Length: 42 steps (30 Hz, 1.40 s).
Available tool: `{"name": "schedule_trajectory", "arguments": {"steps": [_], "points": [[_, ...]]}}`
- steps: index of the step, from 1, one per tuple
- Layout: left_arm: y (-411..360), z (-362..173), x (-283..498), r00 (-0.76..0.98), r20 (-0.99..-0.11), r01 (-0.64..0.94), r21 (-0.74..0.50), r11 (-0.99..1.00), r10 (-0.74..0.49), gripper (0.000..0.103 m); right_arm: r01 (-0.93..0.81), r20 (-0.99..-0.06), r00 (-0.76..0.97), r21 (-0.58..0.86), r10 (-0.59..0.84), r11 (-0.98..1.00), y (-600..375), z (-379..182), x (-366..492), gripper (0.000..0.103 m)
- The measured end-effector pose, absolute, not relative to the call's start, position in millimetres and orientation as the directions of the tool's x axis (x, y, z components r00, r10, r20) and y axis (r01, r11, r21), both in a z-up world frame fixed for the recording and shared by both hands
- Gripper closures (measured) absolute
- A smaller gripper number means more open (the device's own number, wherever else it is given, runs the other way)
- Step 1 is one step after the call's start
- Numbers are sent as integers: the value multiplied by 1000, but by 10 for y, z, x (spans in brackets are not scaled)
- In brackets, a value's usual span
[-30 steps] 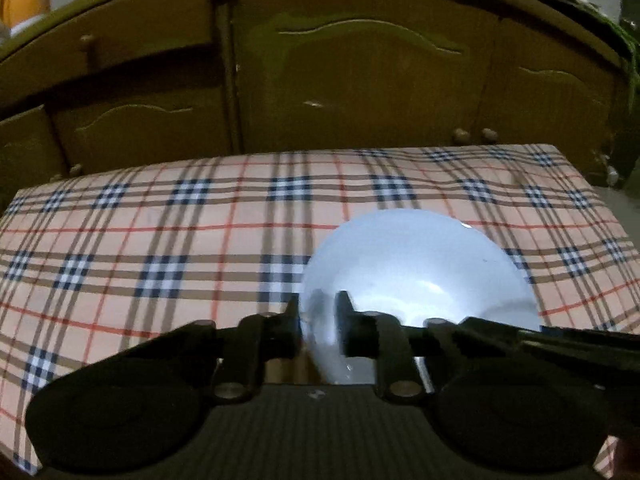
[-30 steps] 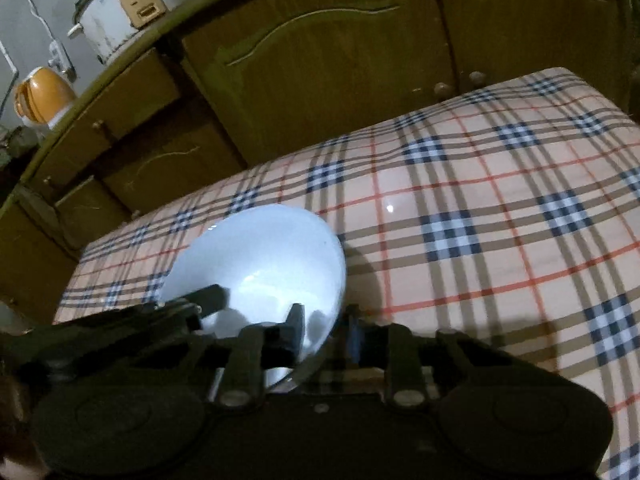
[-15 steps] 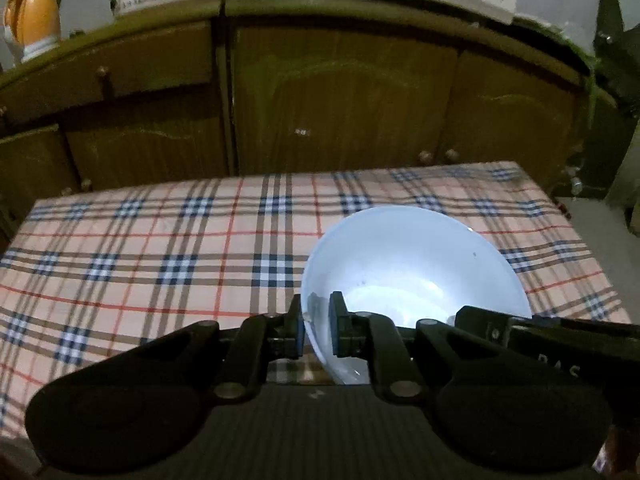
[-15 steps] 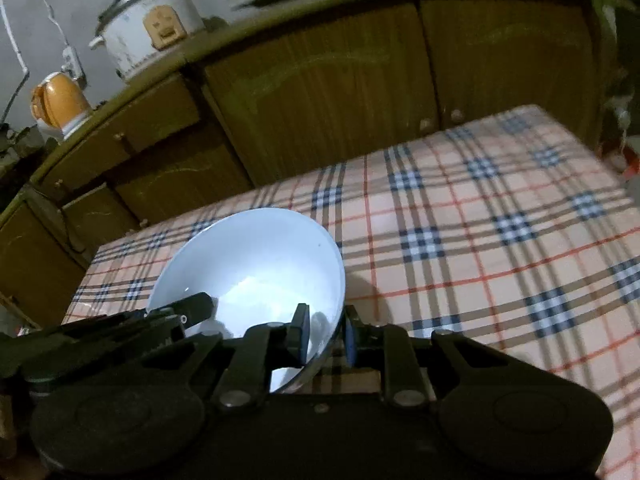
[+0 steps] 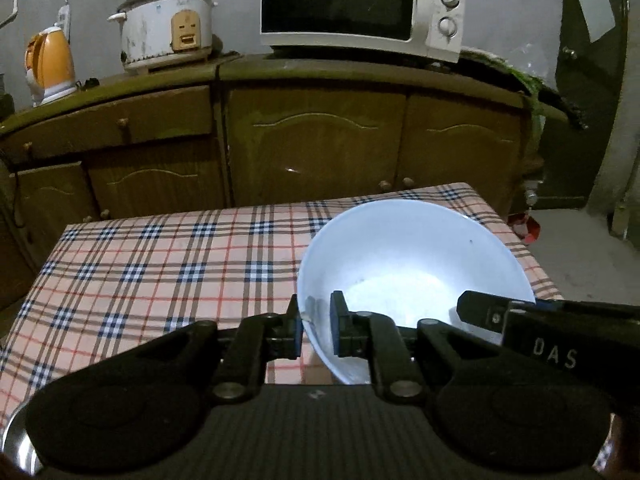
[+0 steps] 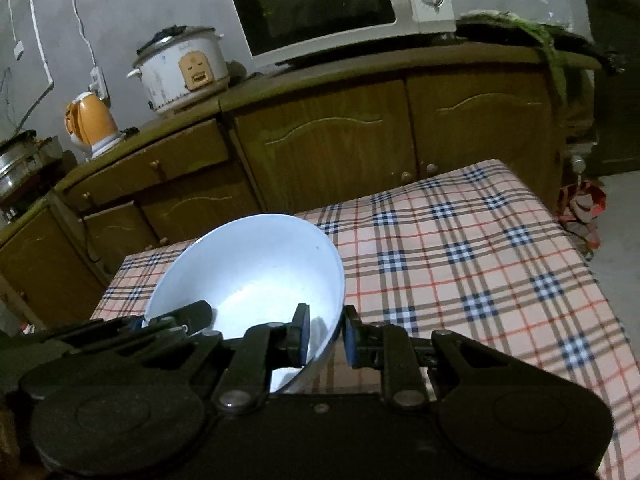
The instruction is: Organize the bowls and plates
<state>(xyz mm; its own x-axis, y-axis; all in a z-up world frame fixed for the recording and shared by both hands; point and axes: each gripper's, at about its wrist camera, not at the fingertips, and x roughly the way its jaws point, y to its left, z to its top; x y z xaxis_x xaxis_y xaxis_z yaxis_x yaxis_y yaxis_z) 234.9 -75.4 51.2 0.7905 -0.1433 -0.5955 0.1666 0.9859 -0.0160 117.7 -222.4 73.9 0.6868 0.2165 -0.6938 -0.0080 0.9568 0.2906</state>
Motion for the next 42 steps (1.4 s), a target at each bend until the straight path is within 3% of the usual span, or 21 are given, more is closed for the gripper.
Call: {"name": "schedule_trajectory", "arguments": {"steps": [14,42], "points": [[-807,538,1821,798,-581,186,-16,982,-161,88,18,-661,726,293,188,956,-2279,909,604,79],[-920,339,1479,785,-592,229,7,973,-181,88,70,-664,733,290,148,955,-2442,740,183,79]]}}
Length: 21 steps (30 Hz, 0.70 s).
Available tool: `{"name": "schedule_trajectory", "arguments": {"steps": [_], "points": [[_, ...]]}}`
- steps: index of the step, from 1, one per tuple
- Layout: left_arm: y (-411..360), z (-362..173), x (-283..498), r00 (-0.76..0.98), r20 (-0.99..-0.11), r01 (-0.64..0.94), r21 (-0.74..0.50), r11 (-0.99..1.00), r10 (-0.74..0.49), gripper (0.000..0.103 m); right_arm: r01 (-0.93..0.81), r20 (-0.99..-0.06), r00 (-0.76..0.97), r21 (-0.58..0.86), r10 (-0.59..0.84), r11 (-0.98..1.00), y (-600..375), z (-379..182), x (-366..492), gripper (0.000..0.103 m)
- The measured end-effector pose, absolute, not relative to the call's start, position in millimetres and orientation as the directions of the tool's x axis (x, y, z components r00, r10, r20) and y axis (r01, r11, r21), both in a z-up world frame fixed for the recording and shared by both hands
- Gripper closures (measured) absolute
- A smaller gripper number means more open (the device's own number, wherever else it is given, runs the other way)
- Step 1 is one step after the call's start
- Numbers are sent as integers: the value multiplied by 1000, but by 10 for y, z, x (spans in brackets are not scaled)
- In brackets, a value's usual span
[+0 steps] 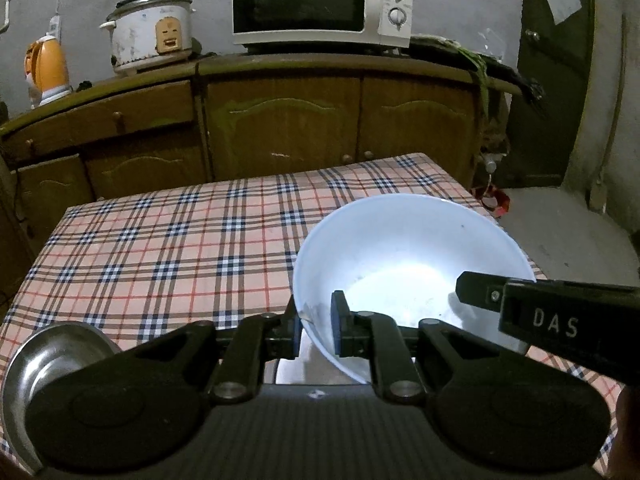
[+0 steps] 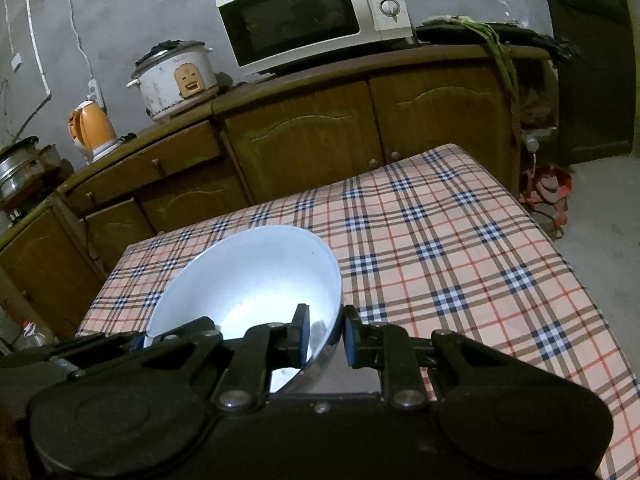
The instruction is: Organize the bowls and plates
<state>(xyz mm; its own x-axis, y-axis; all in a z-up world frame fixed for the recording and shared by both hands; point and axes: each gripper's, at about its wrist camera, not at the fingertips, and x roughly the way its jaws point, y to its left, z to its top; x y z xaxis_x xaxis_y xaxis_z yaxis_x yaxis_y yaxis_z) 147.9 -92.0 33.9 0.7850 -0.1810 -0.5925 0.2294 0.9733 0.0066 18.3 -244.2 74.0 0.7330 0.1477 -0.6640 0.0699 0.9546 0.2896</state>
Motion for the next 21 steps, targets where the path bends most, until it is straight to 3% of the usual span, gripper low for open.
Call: {"name": "schedule_trajectory", "arguments": {"steps": [21], "points": [[-950,188,1454,753,-631,251,10,968,-189,88,105,-693,708,294,136,950,-2503,527,142,79]]}}
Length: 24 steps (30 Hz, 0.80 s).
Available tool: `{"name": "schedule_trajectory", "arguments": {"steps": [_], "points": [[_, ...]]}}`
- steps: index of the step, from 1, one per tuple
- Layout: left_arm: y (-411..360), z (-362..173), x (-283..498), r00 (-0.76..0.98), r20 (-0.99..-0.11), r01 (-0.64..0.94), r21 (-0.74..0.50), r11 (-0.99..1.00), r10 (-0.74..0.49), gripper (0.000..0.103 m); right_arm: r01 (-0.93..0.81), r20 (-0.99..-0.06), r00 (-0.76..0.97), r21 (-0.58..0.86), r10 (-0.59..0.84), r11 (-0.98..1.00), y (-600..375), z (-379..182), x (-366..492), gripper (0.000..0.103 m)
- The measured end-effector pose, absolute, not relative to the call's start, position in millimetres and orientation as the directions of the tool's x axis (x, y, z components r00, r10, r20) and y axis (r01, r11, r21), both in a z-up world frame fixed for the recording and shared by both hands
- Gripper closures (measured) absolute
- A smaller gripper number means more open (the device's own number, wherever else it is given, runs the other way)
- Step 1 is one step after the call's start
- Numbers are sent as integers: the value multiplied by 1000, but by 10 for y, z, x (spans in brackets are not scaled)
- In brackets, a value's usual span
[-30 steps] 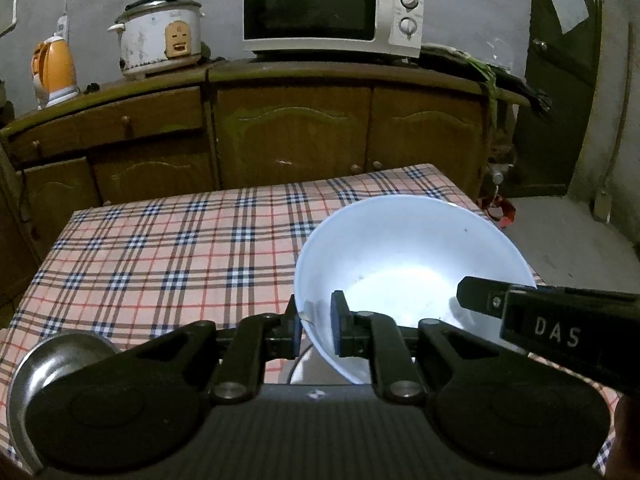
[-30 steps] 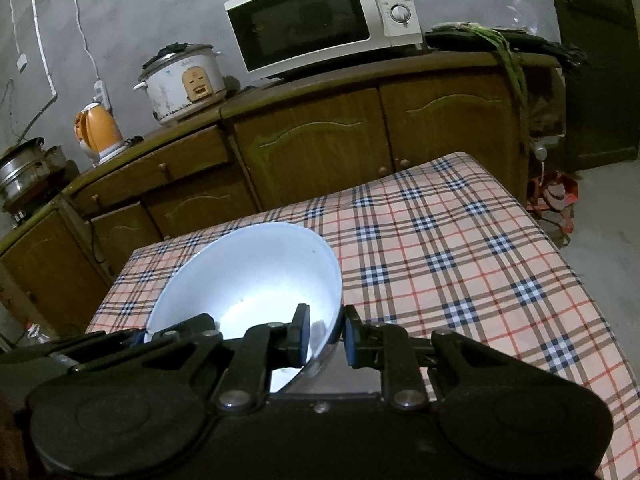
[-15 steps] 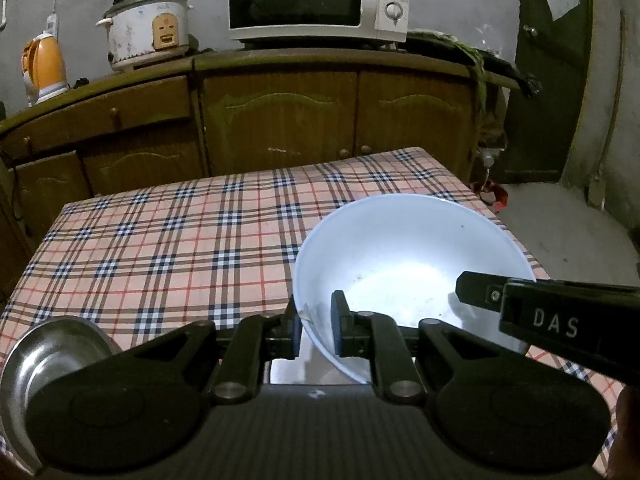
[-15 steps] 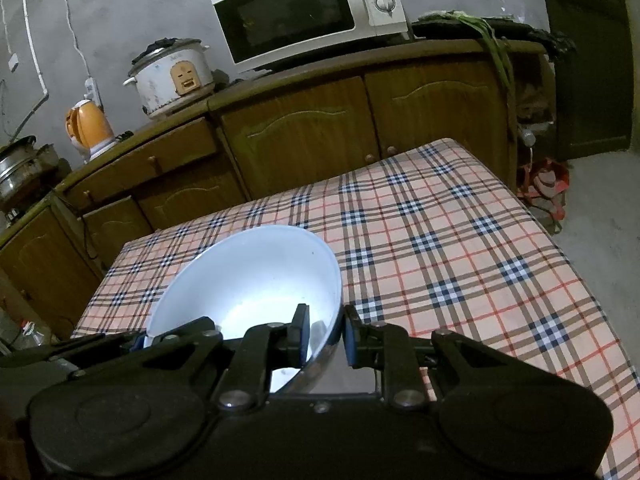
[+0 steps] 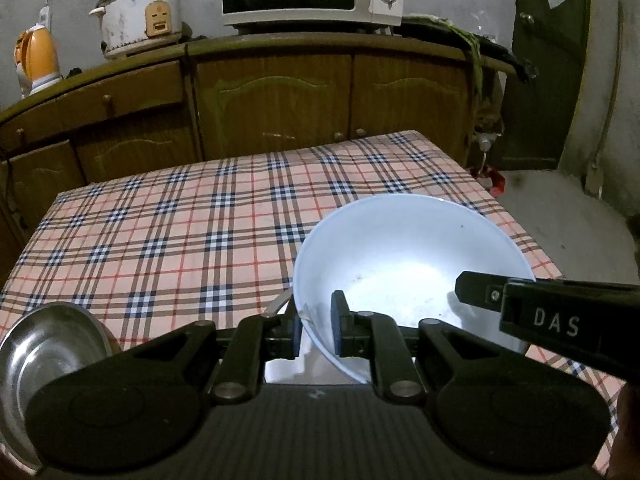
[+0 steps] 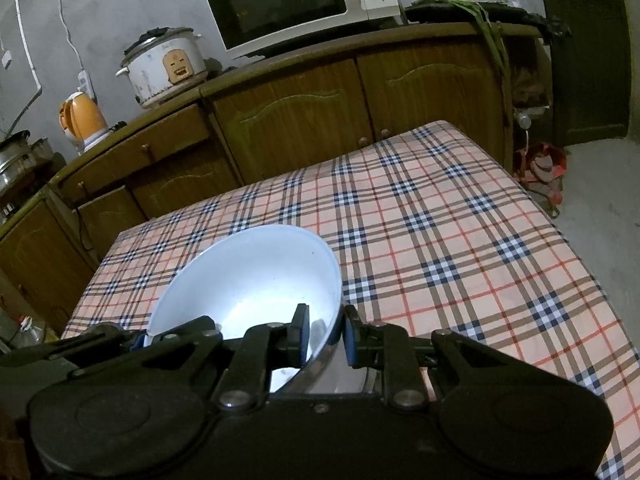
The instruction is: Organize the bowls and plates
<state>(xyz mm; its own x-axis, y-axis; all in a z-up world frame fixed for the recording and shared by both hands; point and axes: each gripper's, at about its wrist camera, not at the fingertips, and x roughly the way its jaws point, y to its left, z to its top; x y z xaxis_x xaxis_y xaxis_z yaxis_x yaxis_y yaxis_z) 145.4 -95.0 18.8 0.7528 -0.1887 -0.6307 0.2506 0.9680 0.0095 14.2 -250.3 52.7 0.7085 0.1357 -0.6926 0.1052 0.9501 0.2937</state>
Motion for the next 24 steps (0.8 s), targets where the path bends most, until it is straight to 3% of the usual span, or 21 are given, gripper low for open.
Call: {"name": "schedule_trajectory", "arguments": {"steps": [24], "points": [[-954,-148,1552,699,-695,261,30,965,-168,88,142,-740,658,303,138,942,-2476,102,212,79]]}}
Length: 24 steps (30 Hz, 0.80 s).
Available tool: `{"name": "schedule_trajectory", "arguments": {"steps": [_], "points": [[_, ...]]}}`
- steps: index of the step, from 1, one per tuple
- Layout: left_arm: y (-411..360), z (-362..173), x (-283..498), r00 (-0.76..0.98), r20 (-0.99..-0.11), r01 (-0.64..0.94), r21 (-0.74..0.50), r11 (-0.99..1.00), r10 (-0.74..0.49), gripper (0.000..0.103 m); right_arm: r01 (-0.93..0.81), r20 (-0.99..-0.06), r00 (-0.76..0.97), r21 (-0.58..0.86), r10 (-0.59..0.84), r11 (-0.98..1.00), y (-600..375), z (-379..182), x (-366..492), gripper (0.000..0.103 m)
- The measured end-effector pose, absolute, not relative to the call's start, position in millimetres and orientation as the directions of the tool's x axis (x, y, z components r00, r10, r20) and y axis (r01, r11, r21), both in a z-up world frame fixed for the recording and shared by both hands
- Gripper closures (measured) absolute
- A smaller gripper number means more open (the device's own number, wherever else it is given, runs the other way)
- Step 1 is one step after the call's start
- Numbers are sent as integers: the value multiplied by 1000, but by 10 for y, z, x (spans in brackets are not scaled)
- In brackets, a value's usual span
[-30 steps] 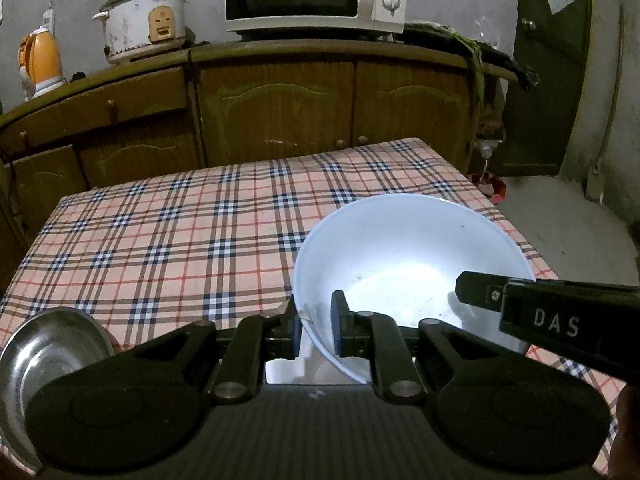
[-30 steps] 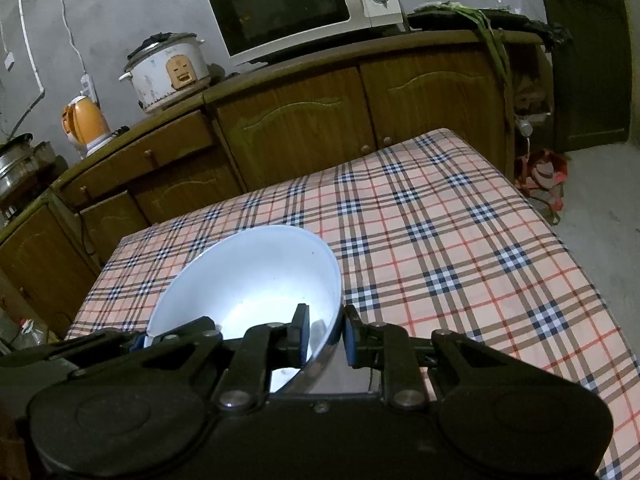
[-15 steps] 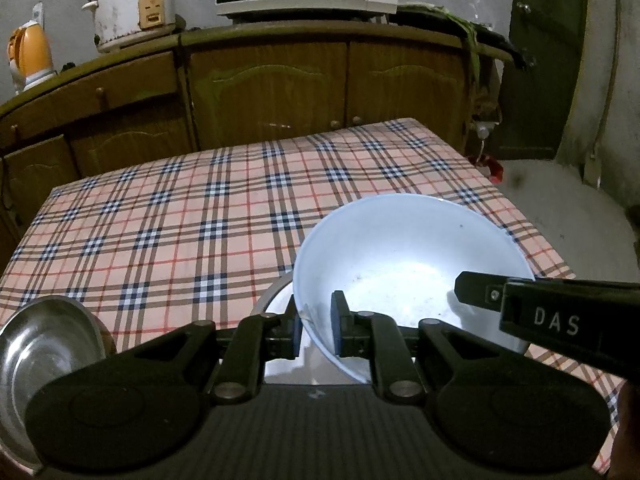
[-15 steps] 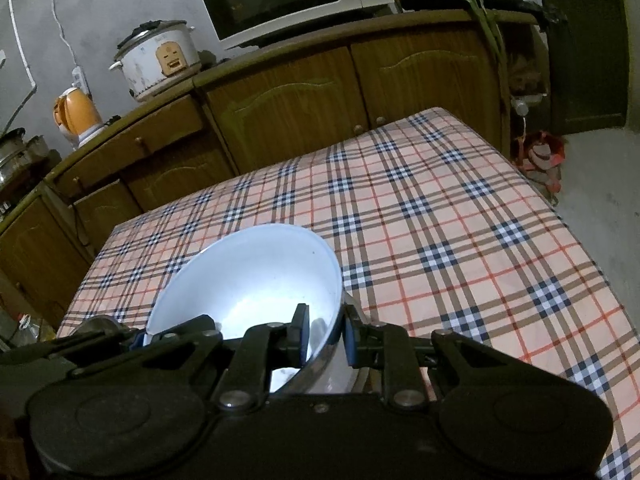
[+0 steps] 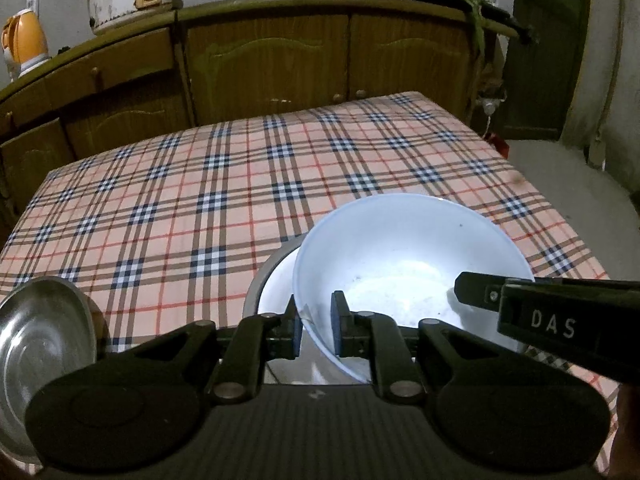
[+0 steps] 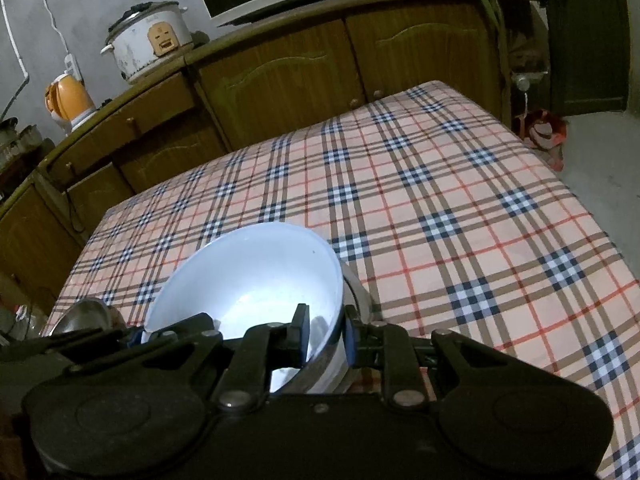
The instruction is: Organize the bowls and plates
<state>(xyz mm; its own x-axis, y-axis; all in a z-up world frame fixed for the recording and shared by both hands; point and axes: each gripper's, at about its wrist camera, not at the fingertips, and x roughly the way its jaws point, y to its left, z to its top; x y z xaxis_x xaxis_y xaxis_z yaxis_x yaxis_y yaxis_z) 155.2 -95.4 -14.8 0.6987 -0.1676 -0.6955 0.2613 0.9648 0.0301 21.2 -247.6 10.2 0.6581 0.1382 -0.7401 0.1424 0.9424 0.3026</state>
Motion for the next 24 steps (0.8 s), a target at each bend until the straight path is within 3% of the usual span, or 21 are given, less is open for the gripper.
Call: {"name": "schedule_trajectory", "arguments": {"steps": [24], "points": [[-897,-352,1710,693,-710,244,66,968,-126,87,142,-762,631,298,146,944,-2356,-222,414,79]]}}
